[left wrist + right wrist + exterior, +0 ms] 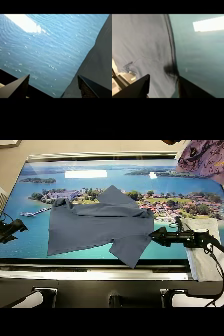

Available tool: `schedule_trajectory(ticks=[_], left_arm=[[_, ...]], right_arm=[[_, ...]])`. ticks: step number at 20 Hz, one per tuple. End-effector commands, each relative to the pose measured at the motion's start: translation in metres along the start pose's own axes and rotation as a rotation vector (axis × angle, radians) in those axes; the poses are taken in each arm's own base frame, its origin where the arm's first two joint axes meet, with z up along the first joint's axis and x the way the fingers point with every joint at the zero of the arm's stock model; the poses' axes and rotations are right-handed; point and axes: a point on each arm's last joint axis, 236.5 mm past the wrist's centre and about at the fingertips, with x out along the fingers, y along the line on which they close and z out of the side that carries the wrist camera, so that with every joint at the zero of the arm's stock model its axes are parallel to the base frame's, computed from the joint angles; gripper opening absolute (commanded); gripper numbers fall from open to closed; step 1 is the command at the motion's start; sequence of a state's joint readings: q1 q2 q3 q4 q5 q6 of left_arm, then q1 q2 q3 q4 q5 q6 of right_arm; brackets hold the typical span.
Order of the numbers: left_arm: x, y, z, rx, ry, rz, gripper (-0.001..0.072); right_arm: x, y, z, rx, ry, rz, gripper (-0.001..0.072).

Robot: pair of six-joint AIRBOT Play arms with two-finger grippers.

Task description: Fold the clothes and pants, and hang the long-sleeved shirts on hangers.

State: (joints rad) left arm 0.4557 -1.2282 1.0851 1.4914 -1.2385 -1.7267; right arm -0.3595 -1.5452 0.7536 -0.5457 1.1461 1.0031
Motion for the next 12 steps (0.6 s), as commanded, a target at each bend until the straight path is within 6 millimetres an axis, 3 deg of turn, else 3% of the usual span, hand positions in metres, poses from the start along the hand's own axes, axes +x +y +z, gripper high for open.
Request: schedule_trajectory(ticks=[1,2,4,5,6,9,12], left_arm=[[0.005,0.01,-0.006,-0.016,0.018,0.006,0.072],[0.01,0.015,-0.014,-0.032,0.04,-0.004,0.072],[0.025,0.016,-0.038,-0.061,0.09,-0.107,0.072],[0.029,0.009,-0.049,-0.072,0.107,-0.194,0.0719],[0.032,0.0,-0.059,-0.086,0.116,-0.302,0.0719],[0.037,-0.011,-0.084,-0.156,0.147,-0.503,0.0719],[0.049,-0.012,-0.108,-0.146,0.189,-0.533,0.0718]], right_arm=[[0.013,-0.004,0.002,-0.02,-0.01,-0.056,0.0339],[0.015,-0.004,0.001,-0.022,-0.008,-0.063,0.0317],[0.017,-0.004,-0.001,-0.026,0.0,-0.069,0.0187],[0.016,-0.004,-0.001,-0.024,0.002,-0.066,0.0074],[0.016,-0.004,-0.002,-0.025,0.003,-0.066,0.0031],[0.014,0.0,-0.003,-0.031,0.005,-0.059,0.003],[0.009,0.009,-0.005,-0.047,0.007,-0.047,0.003]])
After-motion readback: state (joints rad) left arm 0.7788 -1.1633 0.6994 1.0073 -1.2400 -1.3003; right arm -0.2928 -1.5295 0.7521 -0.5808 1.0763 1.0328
